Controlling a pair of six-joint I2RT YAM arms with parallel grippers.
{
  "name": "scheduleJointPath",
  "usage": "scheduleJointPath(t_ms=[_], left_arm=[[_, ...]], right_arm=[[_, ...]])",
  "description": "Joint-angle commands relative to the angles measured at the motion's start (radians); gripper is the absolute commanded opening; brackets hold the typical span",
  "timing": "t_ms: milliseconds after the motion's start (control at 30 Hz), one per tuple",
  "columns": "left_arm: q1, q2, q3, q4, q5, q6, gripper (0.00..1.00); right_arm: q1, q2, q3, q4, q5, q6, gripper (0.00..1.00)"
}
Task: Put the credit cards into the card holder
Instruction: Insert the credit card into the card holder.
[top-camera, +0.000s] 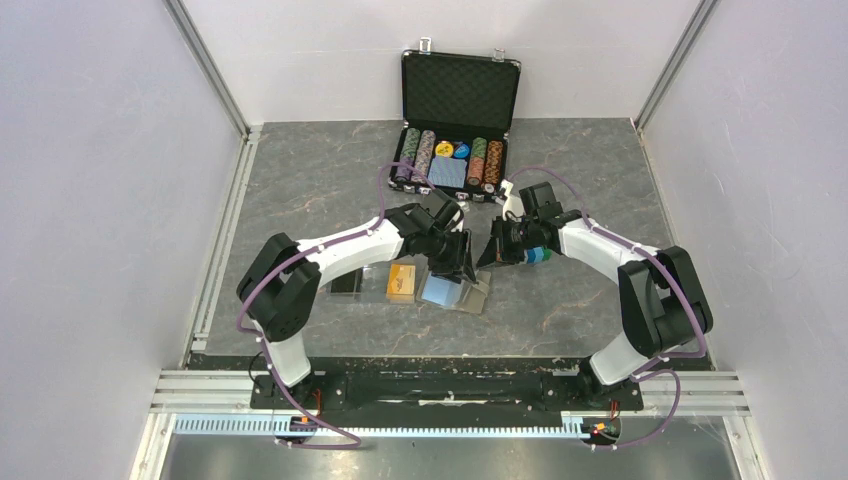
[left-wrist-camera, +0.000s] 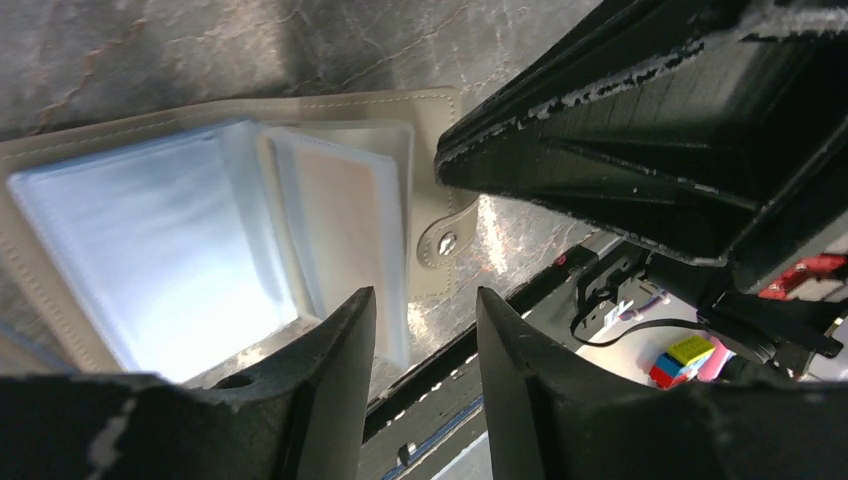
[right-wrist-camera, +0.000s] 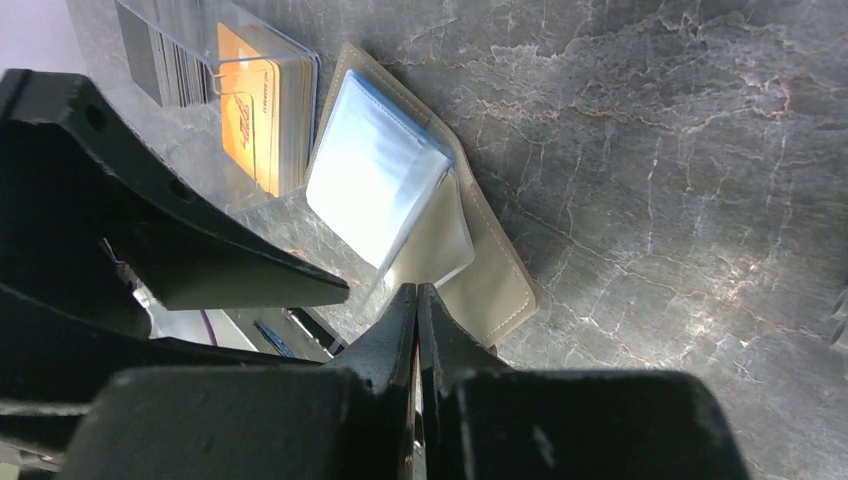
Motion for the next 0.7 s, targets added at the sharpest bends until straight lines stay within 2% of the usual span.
scheduleJointPath(t_ms=[0, 133, 400, 667], left_arm=[[-0.016, 0.043, 0.005, 0.084, 0.07, -0.062, 0.51], [-0.015, 0.036, -0.02, 0.142, 0.088, -0.09, 0.58], [-0.012, 0.007, -0.043, 0.243, 0.113, -0.12, 0.6], [0.054, -0.121, -0.142, 0.396, 0.129, -0.168, 0.62]], right_arm=[[-0.002, -0.028, 0.051, -0.045, 0.015, -0.042, 0.01], [-0.002, -0.031, 0.06, -0.067, 0.016, -0.061, 0.02], [0.007, -0.027, 0.076, -0.07, 0.0, -0.062, 0.04], [0.042, -0.014, 0.087, -0.063, -0.01, -0.052, 0.06]])
